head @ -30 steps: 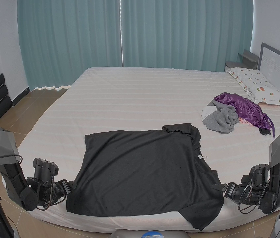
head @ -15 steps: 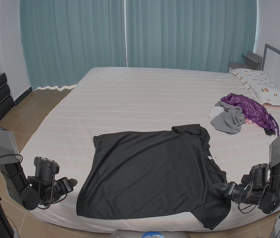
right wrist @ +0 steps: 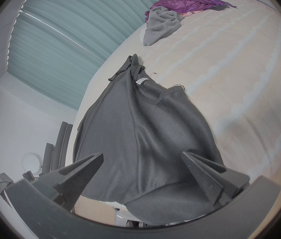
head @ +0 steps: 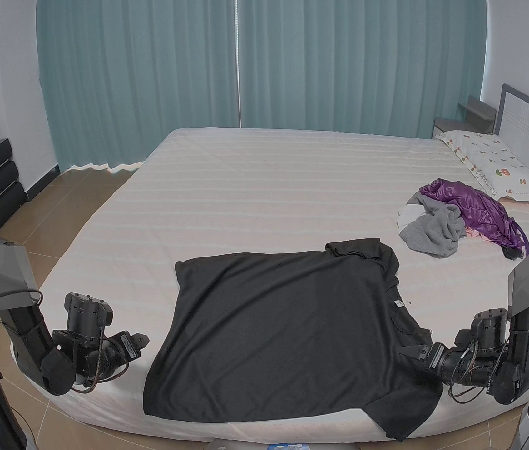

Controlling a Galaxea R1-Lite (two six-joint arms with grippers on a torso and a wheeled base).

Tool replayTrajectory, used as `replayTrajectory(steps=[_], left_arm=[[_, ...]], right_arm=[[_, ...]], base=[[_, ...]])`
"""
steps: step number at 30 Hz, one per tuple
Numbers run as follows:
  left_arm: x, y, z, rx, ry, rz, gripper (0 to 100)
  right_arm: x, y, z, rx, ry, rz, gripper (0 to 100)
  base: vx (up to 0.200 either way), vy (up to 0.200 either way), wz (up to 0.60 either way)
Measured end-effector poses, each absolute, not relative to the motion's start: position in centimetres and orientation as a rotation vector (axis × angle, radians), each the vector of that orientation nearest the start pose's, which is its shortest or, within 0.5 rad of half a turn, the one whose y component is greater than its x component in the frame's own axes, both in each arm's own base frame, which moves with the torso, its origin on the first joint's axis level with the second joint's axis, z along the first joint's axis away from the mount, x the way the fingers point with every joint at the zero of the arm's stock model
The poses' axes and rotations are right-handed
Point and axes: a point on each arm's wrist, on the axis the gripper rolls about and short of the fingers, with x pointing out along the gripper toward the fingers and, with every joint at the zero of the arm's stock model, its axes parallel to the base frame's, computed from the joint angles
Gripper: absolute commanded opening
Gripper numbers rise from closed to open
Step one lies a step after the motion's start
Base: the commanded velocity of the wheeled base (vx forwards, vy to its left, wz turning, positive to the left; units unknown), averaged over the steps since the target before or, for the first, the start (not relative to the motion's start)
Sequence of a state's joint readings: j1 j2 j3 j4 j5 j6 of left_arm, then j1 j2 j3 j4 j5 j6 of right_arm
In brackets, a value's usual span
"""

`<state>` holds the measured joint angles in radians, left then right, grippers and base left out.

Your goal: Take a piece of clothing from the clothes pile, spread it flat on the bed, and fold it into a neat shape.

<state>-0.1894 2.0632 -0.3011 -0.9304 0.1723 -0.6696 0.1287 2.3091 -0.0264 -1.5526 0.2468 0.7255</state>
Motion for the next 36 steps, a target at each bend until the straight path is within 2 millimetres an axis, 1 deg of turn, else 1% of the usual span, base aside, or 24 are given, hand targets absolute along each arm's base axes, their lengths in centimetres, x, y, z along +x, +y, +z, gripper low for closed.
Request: replayTrajectory(steps=[8,11,14,18,20,24,25,26,30,31,33,35,36], left_arm=[[24.9,-4.6,0.5,-0.497,0.789,0.22,100],[25.3,-4.7,0.8,-0.511,0.78,0.197,100],[26.0,-4.8,1.2,-0.523,0.754,0.18,100],[27.7,-5.0,2.0,-0.543,0.703,0.151,100],[28.7,-5.2,2.4,-0.556,0.677,0.128,100],[31.6,-5.6,3.1,-0.586,0.617,0.068,100],[32.6,-5.8,3.2,-0.592,0.599,0.05,100],[33.2,-5.9,3.2,-0.595,0.589,0.04,100],[36.8,-6.4,3.0,-0.605,0.543,-0.01,100],[38.0,-6.6,2.9,-0.606,0.53,-0.023,100],[39.4,-6.8,2.7,-0.607,0.525,-0.031,100],[41.4,-7.1,2.7,-0.611,0.509,-0.045,100],[42.1,-7.2,2.7,-0.612,0.506,-0.048,100]], right_arm=[[21.8,3.4,-2.8,0.729,0.833,0.083,100],[21.8,3.5,-2.8,0.738,0.84,0.094,100],[21.9,3.6,-2.7,0.76,0.843,0.093,100],[22.0,3.7,-2.7,0.781,0.841,0.095,100],[22.1,3.7,-2.7,0.791,0.839,0.094,100],[22.3,3.7,-2.6,0.815,0.835,0.094,100],[22.3,3.7,-2.6,0.823,0.836,0.096,100],[22.3,3.7,-2.5,0.83,0.836,0.098,100],[22.4,3.8,-2.3,0.861,0.835,0.114,100],[22.5,3.7,-2.3,0.87,0.836,0.119,100],[22.5,3.7,-2.2,0.876,0.835,0.124,100],[22.5,3.7,-2.2,0.884,0.837,0.13,100],[22.5,3.7,-2.2,0.886,0.837,0.131,100]], base=[[0.0,0.0,0.0],[0.0,0.0,0.0],[0.0,0.0,0.0],[0.0,0.0,0.0],[0.0,0.0,0.0],[0.0,0.0,0.0],[0.0,0.0,0.0],[0.0,0.0,0.0],[0.0,0.0,0.0],[0.0,0.0,0.0],[0.0,0.0,0.0],[0.0,0.0,0.0],[0.0,0.0,0.0]])
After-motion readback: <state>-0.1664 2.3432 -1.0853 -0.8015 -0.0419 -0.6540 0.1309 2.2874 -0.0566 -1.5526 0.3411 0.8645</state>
